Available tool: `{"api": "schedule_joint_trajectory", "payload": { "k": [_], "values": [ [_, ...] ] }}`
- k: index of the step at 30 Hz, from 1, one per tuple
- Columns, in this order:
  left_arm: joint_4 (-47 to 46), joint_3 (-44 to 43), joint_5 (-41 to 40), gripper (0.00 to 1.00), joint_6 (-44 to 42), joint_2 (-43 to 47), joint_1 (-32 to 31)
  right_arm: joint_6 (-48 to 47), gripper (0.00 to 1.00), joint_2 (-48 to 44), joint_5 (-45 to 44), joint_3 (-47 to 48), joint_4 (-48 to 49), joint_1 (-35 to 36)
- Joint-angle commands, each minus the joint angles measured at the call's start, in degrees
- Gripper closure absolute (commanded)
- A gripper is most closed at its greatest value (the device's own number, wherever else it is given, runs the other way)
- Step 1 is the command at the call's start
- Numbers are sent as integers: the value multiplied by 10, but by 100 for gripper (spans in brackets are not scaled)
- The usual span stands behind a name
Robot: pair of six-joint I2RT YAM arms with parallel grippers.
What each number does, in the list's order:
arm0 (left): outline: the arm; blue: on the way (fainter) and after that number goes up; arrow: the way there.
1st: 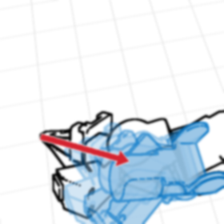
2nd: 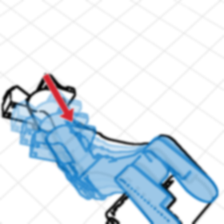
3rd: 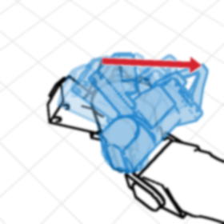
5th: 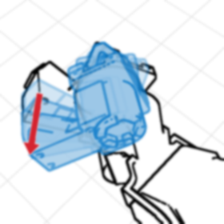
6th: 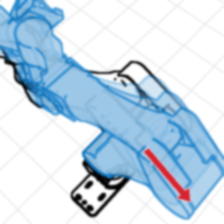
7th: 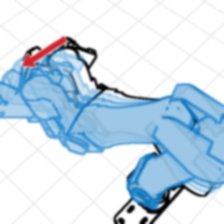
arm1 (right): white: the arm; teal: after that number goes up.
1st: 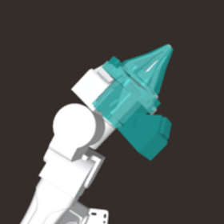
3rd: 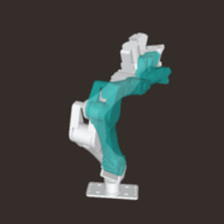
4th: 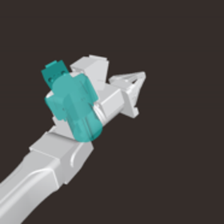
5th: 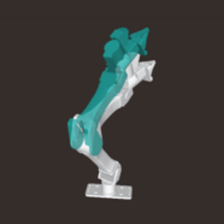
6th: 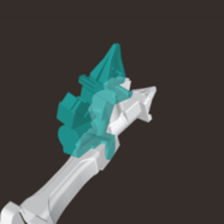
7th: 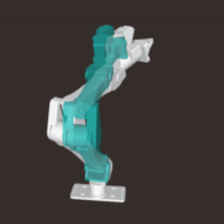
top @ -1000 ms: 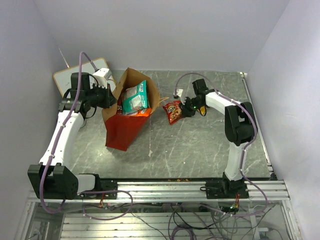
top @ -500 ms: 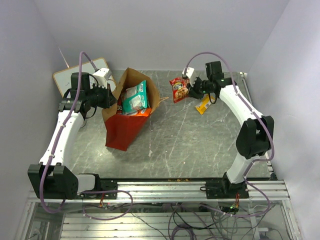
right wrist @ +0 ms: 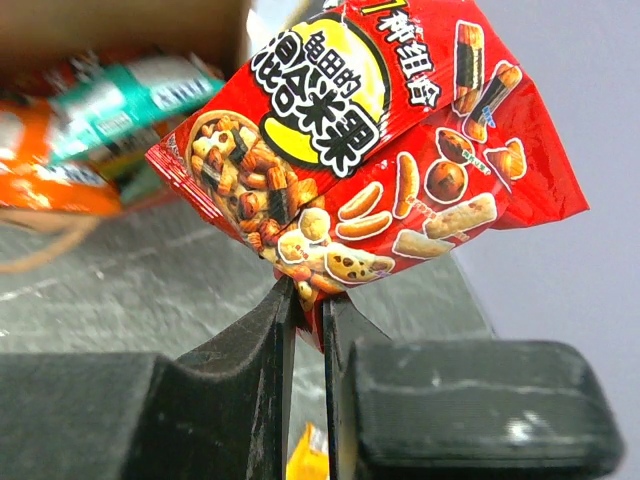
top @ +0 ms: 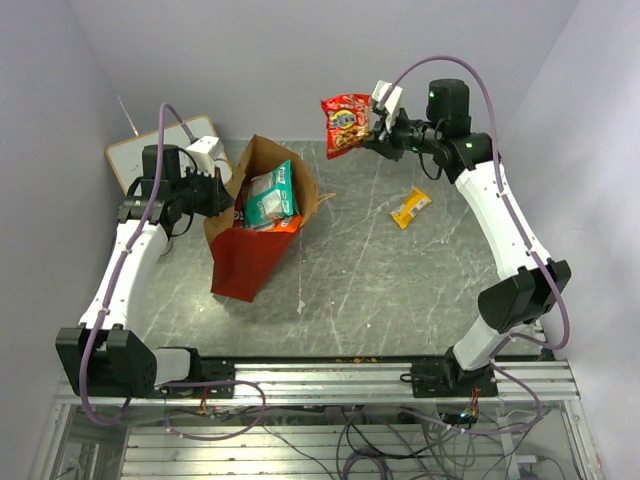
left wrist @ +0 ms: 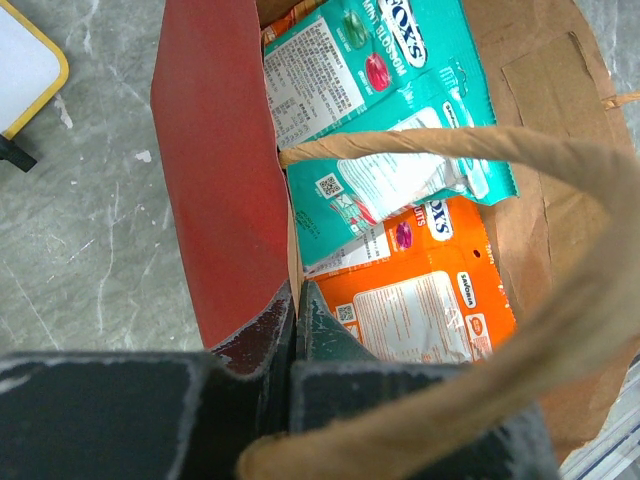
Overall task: Place the snacks into the paper bag
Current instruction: Pick up the snack from the center of the board, then place the snack in the paper bag.
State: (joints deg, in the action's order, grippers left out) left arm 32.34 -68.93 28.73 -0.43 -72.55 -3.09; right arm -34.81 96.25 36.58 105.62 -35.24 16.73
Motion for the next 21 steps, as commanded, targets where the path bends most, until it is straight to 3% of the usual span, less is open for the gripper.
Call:
{"api": "schedule_joint_trajectory", "payload": {
  "k": [1,12,21],
  "values": [
    [-25,-18,23,93,3,1,-5,43,100,21,46,51,-19,51],
    [-44,-10,-5,93,28,24,-5,116,100,74,-117,98,-80,234],
    [-58,-14,-39,93,47,29,-5,198,100,154,-215,162,-163,297]
  ]
}}
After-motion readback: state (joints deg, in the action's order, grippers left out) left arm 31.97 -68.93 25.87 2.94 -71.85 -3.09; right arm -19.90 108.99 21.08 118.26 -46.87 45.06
